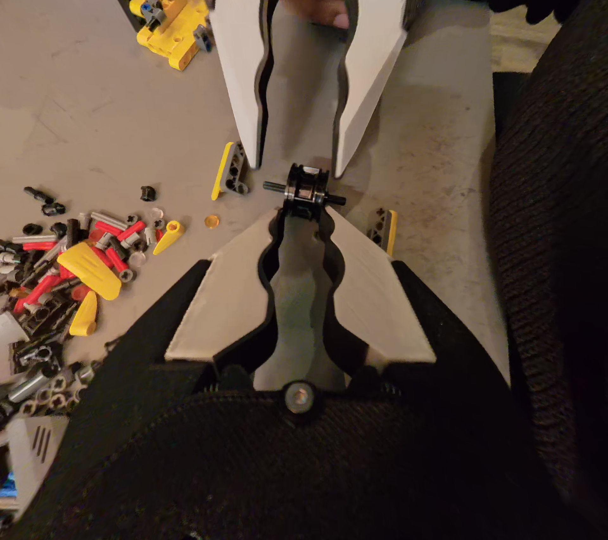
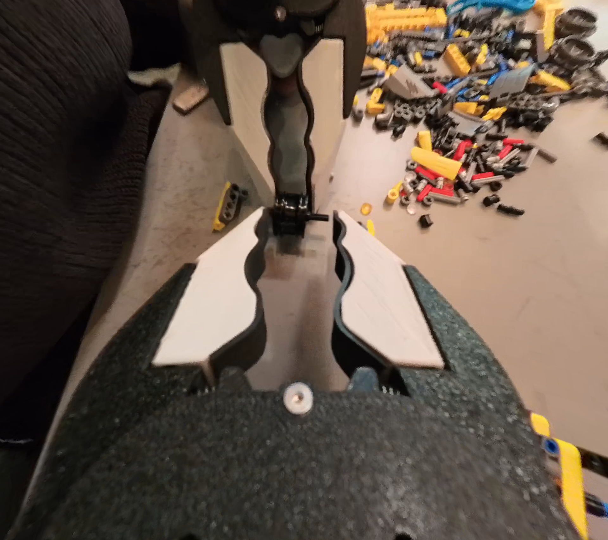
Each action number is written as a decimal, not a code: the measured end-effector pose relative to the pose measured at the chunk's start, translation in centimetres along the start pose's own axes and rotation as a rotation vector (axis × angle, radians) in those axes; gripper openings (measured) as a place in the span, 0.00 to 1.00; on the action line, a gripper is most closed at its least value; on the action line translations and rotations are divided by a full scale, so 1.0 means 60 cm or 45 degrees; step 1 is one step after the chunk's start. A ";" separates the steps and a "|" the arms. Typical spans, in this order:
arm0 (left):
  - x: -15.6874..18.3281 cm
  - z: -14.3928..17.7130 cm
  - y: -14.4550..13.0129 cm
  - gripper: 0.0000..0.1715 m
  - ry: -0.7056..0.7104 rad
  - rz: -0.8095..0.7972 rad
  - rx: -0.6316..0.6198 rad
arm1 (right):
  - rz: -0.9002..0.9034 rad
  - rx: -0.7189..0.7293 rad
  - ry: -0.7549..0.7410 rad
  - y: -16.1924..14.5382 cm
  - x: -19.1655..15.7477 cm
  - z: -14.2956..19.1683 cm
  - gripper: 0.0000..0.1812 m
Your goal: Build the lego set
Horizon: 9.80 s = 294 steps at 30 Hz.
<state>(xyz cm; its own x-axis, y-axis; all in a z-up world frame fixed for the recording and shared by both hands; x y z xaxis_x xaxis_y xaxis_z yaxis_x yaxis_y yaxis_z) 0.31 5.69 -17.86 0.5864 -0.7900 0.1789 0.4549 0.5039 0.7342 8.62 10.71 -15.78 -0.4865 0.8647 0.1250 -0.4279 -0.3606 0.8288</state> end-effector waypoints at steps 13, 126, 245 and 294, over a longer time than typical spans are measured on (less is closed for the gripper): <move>-0.023 0.045 0.022 0.10 0.104 0.000 0.254 | 0.152 0.375 -0.227 0.038 0.018 0.031 0.42; -0.029 0.011 0.000 0.11 -0.208 0.286 0.001 | -0.415 -0.199 -0.219 -0.046 0.058 -0.015 0.12; -0.003 0.017 0.007 0.38 -0.179 0.016 0.062 | -0.486 -0.076 -0.012 -0.036 0.024 -0.001 0.12; 0.014 -0.010 0.011 0.13 -0.204 0.052 -0.024 | -0.097 -0.254 -0.083 -0.020 -0.009 0.001 0.12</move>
<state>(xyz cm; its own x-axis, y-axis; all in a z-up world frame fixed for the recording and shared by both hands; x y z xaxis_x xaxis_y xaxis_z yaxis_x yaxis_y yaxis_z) 1.53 5.59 -17.62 0.4910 -0.8136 0.3115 0.4465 0.5420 0.7120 9.45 10.70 -16.82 -0.3997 0.9104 0.1066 -0.6070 -0.3501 0.7135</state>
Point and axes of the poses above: each gripper's, where its closed fingertips meet, z back along the fingers, y out of its top, x = y × z across the jaws, the point moved 6 cm from there along z, back along the fingers, and after that the axes turned 10 degrees about z, right-handed, at the moved point
